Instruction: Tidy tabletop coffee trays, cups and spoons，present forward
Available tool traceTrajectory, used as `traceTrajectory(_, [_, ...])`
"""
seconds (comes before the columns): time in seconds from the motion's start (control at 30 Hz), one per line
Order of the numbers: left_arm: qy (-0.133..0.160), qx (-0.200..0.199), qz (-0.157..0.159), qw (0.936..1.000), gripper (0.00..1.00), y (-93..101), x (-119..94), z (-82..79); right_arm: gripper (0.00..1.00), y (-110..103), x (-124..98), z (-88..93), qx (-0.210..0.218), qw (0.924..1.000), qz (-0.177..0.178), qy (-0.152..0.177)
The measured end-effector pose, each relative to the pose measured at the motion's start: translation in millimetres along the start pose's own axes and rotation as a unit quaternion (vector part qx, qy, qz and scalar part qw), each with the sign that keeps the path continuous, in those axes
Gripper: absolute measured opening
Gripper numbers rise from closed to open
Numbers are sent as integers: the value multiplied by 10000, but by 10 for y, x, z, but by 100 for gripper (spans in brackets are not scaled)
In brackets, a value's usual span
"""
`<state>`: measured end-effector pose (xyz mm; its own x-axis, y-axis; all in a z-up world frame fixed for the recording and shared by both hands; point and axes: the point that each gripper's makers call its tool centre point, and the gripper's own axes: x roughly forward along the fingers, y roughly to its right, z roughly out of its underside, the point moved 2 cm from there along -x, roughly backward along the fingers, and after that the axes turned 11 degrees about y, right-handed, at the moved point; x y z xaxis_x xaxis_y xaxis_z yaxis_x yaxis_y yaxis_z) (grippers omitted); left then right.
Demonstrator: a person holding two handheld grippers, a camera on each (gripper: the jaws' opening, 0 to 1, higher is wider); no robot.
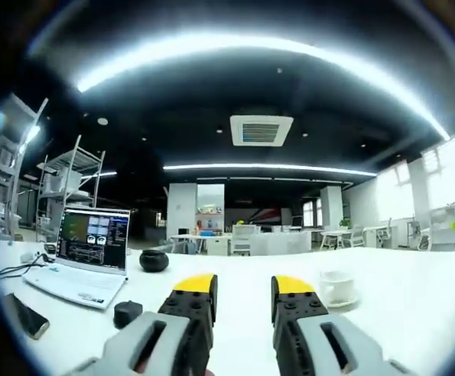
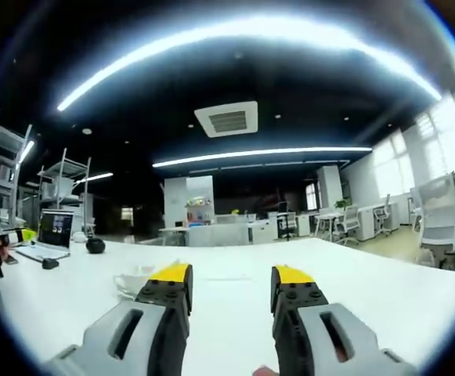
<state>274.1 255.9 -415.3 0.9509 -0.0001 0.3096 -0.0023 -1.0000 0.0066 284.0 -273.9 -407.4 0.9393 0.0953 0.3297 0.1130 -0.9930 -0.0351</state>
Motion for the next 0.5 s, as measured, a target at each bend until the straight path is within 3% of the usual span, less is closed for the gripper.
traceTrajectory(0.23, [-143,-28,32,9999,34,7,-34,150,42,25,-9,193,37,9997,29,-251])
traceTrajectory(0.5, [-19,36,70,10000,34,10,11,80,41,42,50,93,121,9998,120,-109])
